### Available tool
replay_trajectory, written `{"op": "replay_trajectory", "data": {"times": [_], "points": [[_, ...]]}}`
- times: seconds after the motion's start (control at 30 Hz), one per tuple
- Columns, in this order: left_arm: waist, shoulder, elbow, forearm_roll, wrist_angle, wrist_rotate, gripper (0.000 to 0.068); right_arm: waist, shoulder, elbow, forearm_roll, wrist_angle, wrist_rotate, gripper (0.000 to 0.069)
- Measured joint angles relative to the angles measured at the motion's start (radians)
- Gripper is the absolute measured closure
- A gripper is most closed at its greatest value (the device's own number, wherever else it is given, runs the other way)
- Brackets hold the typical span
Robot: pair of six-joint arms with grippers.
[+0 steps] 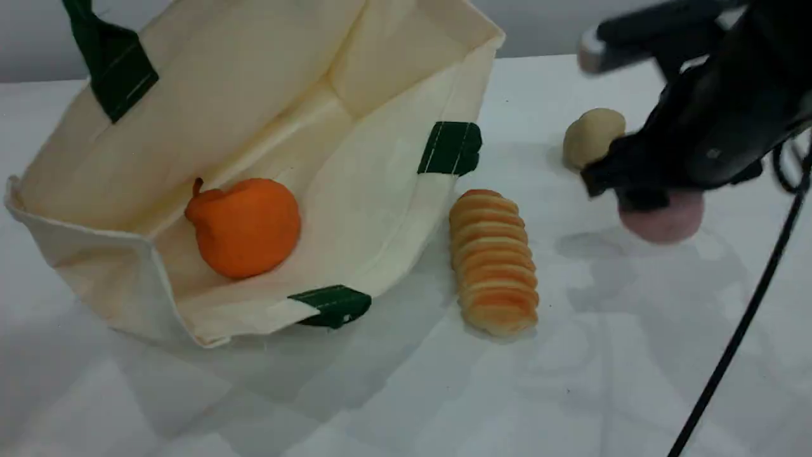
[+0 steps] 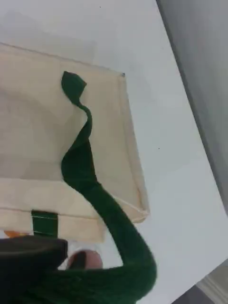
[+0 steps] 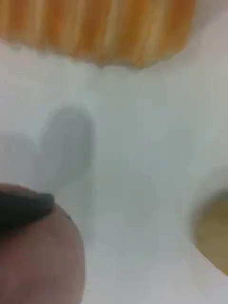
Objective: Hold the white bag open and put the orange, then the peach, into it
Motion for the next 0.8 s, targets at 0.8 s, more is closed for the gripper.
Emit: {"op": "replay_trajectory", "data": {"times": [0.8], "points": [[0.0, 0.0, 0.0, -0.022, 0.008, 0.0, 0.0624, 0.078, -0.208, -0.048, -0.008, 0.783, 0.002, 0.0317]]}}
